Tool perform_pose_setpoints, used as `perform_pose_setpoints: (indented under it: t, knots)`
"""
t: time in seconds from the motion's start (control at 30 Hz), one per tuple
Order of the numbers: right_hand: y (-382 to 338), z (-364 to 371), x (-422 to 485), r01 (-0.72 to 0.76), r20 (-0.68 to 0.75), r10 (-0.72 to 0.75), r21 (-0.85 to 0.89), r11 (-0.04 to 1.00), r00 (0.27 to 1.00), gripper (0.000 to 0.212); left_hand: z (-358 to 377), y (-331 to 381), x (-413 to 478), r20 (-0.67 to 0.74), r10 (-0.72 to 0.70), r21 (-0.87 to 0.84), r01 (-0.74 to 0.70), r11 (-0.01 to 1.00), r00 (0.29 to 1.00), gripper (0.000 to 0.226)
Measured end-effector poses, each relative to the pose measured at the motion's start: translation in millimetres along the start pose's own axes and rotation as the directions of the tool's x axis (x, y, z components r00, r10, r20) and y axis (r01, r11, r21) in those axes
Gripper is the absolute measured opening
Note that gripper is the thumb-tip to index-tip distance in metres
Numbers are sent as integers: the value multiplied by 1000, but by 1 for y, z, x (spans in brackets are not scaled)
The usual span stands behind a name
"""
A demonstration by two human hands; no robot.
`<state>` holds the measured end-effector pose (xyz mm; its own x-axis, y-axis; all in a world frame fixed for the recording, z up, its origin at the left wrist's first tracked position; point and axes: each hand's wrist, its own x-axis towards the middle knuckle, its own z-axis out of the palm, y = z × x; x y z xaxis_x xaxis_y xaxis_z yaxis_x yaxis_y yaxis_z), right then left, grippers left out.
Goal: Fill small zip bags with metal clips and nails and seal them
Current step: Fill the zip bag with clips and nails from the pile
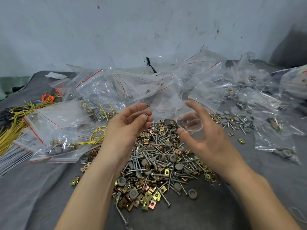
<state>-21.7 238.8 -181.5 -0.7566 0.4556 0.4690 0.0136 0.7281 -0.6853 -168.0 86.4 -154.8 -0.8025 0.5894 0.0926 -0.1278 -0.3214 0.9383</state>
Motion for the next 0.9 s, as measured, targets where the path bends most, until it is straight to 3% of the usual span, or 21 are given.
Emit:
perform_pose_setpoints:
  t: [0.2, 0.33, 0.57, 0.77, 0.9]
  knots:
    - [-3, 3, -2, 37, 69, -30, -106, 994, 997, 68, 4, -2, -1, -23, -1, 69, 2, 998, 1000, 13]
    - [-5, 3, -3, 37, 81, -27, -115, 993, 996, 69, 6, -1, -3, -19, 0, 157, 3, 988, 1000, 27]
    - [-10, 5, -3, 34, 104, -19, -148, 988, 994, 69, 11, 3, -8, -31, 1, 230, 7, 973, 1000, 30]
    - [-10, 5, -3, 45, 107, -27, -164, 985, 994, 70, 24, 12, -9, 141, 175, 435, -219, 873, 974, 15]
    - [-10, 6, -1, 39, 98, -23, -166, 985, 995, 71, 32, 8, -14, 240, 209, 526, -308, 793, 948, 15]
